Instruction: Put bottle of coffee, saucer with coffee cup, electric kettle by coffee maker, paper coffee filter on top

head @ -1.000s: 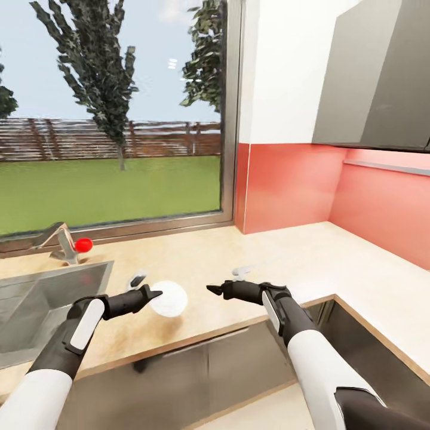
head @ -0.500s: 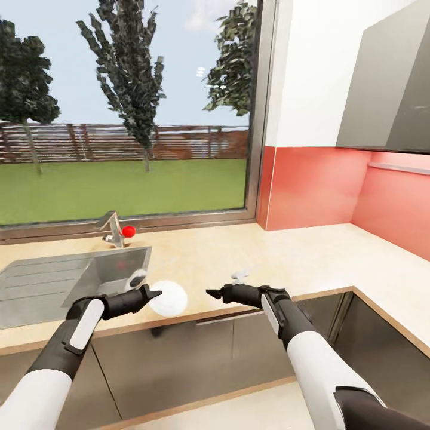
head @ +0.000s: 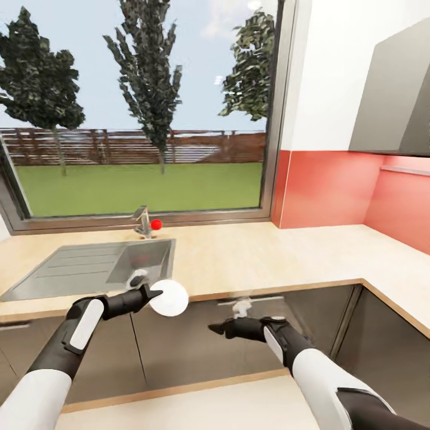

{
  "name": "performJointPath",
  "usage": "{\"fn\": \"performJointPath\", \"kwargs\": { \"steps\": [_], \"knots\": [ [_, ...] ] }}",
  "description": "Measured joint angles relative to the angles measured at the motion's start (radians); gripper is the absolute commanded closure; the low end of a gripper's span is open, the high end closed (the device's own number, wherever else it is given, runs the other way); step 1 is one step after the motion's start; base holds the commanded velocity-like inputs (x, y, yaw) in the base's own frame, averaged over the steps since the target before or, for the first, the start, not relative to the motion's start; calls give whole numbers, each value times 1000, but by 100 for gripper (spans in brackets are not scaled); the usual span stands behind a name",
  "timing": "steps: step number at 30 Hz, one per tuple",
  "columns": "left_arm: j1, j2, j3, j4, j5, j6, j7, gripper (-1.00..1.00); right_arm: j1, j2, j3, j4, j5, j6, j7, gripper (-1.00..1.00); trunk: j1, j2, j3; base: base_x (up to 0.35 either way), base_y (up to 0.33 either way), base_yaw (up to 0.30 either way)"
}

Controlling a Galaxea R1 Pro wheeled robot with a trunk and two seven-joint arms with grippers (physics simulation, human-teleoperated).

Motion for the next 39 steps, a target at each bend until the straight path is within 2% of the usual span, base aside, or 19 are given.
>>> {"fn": "performJointPath", "kwargs": {
  "steps": [2,3,4,5,8,9,10,11,15,17,23,27,30,32,35,39],
  "knots": [
    [0,0,0,4,0,0,0,100,7,-27,3,130,1,-78,-24,-100,0,0,2,-227,72,32],
    [0,0,0,4,0,0,-1,100,10,-36,2,165,1,-97,-45,-100,0,0,2,-59,18,8],
    [0,0,1,5,-1,0,0,100,24,-54,7,227,3,-127,-129,-100,0,0,2,-24,8,3],
    [0,0,1,6,-4,0,-1,100,47,-62,7,251,2,-136,-211,-100,-1,0,2,-12,4,2],
    [0,0,1,7,-7,0,-1,100,97,-65,4,263,27,-140,-392,-100,-1,0,3,-5,2,1],
    [0,0,1,6,-5,0,-1,100,115,-66,4,266,56,-140,-479,-100,-1,0,2,0,0,0],
    [0,0,0,4,-2,0,0,100,144,-66,4,268,106,-140,-614,-100,-1,0,2,0,0,0],
    [1,0,-1,4,-2,0,0,100,169,-66,3,269,120,-140,-664,-100,-1,0,2,0,0,0],
    [1,0,-3,6,-1,0,-2,100,224,-61,3,270,130,-135,-698,-100,-1,0,3,0,0,0],
    [3,8,1,7,-5,1,-2,100,253,-74,2,269,132,-138,-695,-100,-1,0,2,0,0,0],
    [40,22,2,7,-3,0,-2,100,257,-78,1,270,131,-140,-699,-100,-1,0,3,0,0,14],
    [54,23,5,-4,1,0,-9,100,288,-102,1,270,131,-140,-701,-100,-1,0,0,0,0,169],
    [58,24,12,-7,2,0,-47,100,301,-109,1,270,131,-141,-701,-100,-1,0,-2,0,0,213],
    [59,31,37,-7,2,1,-88,100,304,-112,1,270,131,-142,-702,-100,-1,0,-4,0,0,221],
    [59,56,100,-7,-1,1,-127,100,308,-113,1,270,131,-142,-703,-100,-1,0,-7,0,0,223],
    [60,85,161,-7,-1,3,-136,100,314,-113,2,270,131,-144,-703,-100,-1,0,-10,0,0,224]
  ]
}}
